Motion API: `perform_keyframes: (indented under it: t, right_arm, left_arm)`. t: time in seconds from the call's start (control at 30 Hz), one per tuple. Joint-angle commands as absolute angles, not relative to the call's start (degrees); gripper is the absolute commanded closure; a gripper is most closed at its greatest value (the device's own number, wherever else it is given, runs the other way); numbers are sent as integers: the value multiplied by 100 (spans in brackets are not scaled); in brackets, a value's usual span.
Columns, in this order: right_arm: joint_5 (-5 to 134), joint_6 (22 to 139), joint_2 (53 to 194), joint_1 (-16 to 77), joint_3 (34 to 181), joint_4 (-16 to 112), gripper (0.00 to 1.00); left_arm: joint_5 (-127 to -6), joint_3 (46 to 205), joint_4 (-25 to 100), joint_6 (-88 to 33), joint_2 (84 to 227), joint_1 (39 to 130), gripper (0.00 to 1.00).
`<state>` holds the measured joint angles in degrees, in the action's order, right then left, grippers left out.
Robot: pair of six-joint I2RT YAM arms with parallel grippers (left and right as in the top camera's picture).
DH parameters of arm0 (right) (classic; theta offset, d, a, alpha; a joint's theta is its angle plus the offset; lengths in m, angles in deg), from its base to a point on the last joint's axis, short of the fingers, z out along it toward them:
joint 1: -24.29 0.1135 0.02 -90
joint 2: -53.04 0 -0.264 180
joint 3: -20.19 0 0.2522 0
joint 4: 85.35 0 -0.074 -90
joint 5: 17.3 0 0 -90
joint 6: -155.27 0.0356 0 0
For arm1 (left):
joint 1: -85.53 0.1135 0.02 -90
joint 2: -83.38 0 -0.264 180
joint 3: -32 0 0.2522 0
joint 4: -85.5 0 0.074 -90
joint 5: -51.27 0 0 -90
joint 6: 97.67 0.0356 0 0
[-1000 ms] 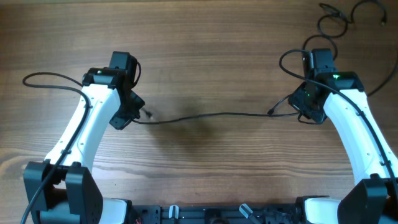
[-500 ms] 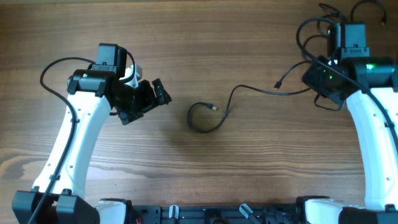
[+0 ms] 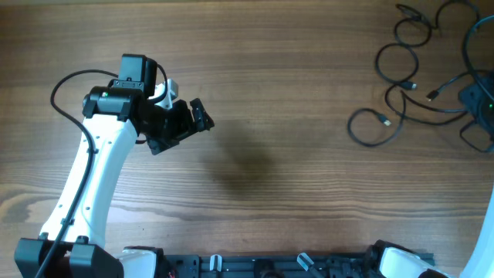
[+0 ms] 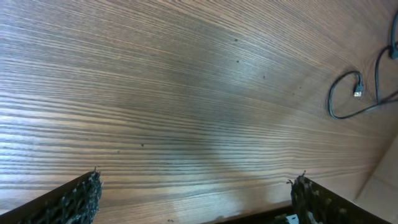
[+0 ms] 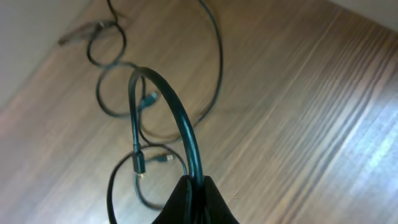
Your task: Untangle cables
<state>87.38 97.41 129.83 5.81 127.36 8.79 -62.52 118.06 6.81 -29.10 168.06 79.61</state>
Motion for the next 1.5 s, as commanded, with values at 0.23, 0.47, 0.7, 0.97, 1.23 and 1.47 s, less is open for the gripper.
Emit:
perform_keyframes:
  t: [0.23, 0.47, 0.7, 0.97, 1.23, 1.47]
  right_arm:
    - [8803, 9376, 12201, 544, 12893, 73, 96]
    - [9706, 9544, 12225, -274, 12893, 405, 96]
    - [9715, 10303, 12747, -879, 12882, 674, 94]
    - [10766, 11146, 14389, -881, 12882, 984, 96]
    - [10978, 11929, 15156, -1828, 12878, 975, 77]
    - [10548, 11924, 15313, -1998, 12821, 1008, 39]
  left_arm:
    - [-5942, 11902, 701, -2776, 16695, 7992, 0]
    - [-5855, 11900, 701, -2776, 16695, 7992, 0]
    - [-5852, 11900, 698, -2776, 16695, 7992, 0]
    - [-5833, 11895, 712, -2774, 16695, 7992, 0]
    - [-5815, 11895, 775, -2776, 16695, 7992, 0]
    - [-5815, 11895, 873, -2776, 16695, 7992, 0]
